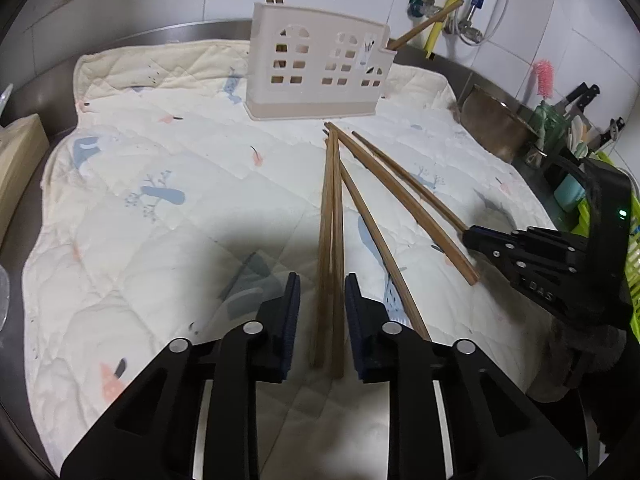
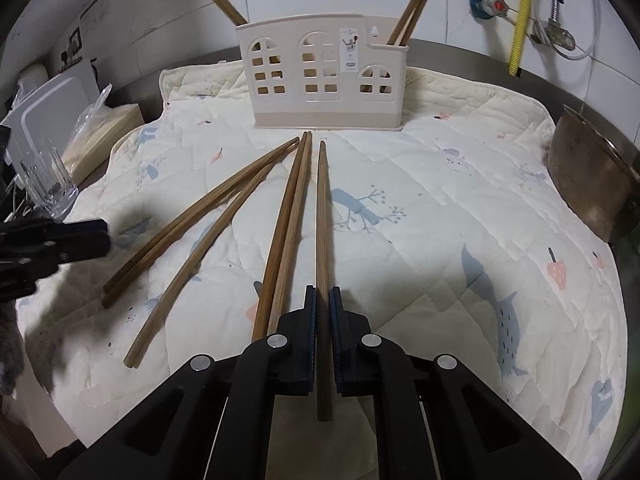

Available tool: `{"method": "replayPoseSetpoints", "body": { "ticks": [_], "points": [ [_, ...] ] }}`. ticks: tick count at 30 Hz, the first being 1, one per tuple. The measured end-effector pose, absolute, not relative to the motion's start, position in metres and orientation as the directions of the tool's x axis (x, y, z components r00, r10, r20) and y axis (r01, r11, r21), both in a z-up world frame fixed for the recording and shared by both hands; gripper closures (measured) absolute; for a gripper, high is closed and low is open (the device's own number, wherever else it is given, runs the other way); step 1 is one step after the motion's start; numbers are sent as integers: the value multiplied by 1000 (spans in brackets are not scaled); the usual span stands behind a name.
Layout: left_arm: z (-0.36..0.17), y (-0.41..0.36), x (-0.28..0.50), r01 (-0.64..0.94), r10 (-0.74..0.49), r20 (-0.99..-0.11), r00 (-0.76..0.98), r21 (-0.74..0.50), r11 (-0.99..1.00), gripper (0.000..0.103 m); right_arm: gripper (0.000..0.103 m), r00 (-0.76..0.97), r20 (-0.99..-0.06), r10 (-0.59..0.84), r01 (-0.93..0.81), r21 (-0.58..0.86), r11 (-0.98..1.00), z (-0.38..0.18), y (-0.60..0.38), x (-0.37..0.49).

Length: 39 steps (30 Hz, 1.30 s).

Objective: Organize utensils
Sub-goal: 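Close the right tool on a chopstick while the left tool grasps another chopstick, then lift the right tool's chopstick upright toward the holder while the left tool lifts its chopstick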

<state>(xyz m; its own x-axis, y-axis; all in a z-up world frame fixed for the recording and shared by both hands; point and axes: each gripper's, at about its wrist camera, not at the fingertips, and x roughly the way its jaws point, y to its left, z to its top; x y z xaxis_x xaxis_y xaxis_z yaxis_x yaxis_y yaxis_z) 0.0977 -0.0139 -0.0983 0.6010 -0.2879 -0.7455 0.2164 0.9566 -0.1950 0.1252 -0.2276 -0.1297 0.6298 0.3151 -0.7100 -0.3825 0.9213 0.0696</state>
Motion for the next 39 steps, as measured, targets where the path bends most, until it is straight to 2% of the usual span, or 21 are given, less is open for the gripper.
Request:
{"method": "replayPoseSetpoints", "body": {
  "ticks": [5, 24, 29, 33, 39],
  "points": [
    [-105, -17, 110, 203, -287, -756, 589, -205, 957, 89, 97, 629, -708, 322, -377, 85, 922, -130, -231, 125],
    [-120, -25, 123, 180, -277, -777, 566, -212, 961, 90, 96, 629, -704, 329, -371, 99, 923, -132, -232, 126],
    [-120, -32, 123, 190, -245, -778, 579, -163, 968, 90, 96, 630, -704, 327, -370, 98, 924, -132, -232, 126],
    [-118, -34, 124, 186, -237, -781, 578, -157, 970, 97, 96, 637, -698, 326, -368, 97, 925, -130, -232, 125],
    [-102, -31, 118, 192, -253, -755, 605, -170, 967, 98, 96, 665, -671, 329, -373, 84, 924, -114, -233, 116]
  ]
}}
